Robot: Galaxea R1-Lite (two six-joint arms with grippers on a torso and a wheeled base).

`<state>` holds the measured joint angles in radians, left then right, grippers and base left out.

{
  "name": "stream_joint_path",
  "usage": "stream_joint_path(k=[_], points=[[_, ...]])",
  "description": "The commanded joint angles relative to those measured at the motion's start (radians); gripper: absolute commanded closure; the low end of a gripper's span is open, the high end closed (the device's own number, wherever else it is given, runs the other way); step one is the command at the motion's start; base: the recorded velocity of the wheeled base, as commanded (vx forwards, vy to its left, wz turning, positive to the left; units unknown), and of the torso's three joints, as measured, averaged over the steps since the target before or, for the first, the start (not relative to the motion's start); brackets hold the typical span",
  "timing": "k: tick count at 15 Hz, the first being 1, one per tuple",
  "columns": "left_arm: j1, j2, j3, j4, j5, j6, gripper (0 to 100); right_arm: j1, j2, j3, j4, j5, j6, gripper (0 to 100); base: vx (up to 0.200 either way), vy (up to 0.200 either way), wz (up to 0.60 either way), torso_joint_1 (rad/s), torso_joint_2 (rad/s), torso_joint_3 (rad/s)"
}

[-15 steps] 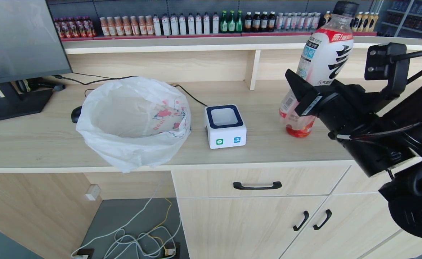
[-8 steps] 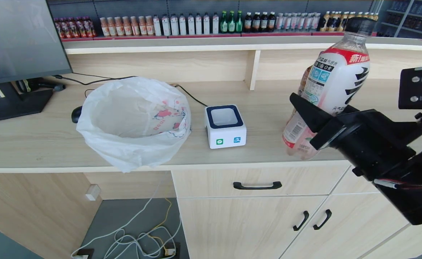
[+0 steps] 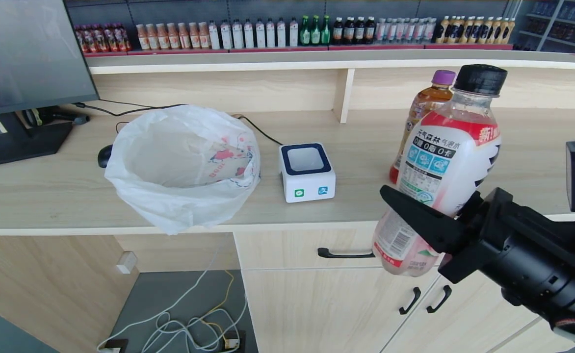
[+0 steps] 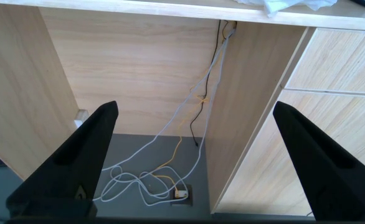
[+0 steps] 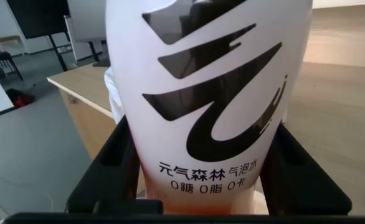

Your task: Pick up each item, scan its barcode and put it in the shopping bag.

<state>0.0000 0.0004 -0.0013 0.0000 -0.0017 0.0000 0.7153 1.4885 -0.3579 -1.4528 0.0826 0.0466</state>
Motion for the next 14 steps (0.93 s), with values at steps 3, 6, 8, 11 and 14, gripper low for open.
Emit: stream_joint_path(k=[3,6,8,11,14], points=[[0.0,0.0,0.0,0.0,0.0,0.0,0,0.015,0.026,-0.029,0.0,0.074,0.072,100,0.0,0.0,0.0,0.0,0.0,0.0],[0.0,0.0,0.0,0.0,0.002,0.0,0,0.015,0.056,-0.052,0.002,0.143,0.154,100,0.0,0.0,0.0,0.0,0.0,0.0],[0.0,0.0,0.0,0.0,0.0,0.0,0,0.018,0.068,-0.056,0.0,0.144,0.226,100,0.0,0.0,0.0,0.0,0.0,0.0],[0.0,0.0,0.0,0.0,0.0,0.0,0,0.053,0.067,-0.07,-0.02,0.164,0.361,100,0.0,0.0,0.0,0.0,0.0,0.0],[0.0,0.0,0.0,0.0,0.0,0.0,0,0.107,0.07,-0.095,-0.047,0.166,0.453,100,0.0,0.0,0.0,0.0,0.0,0.0]])
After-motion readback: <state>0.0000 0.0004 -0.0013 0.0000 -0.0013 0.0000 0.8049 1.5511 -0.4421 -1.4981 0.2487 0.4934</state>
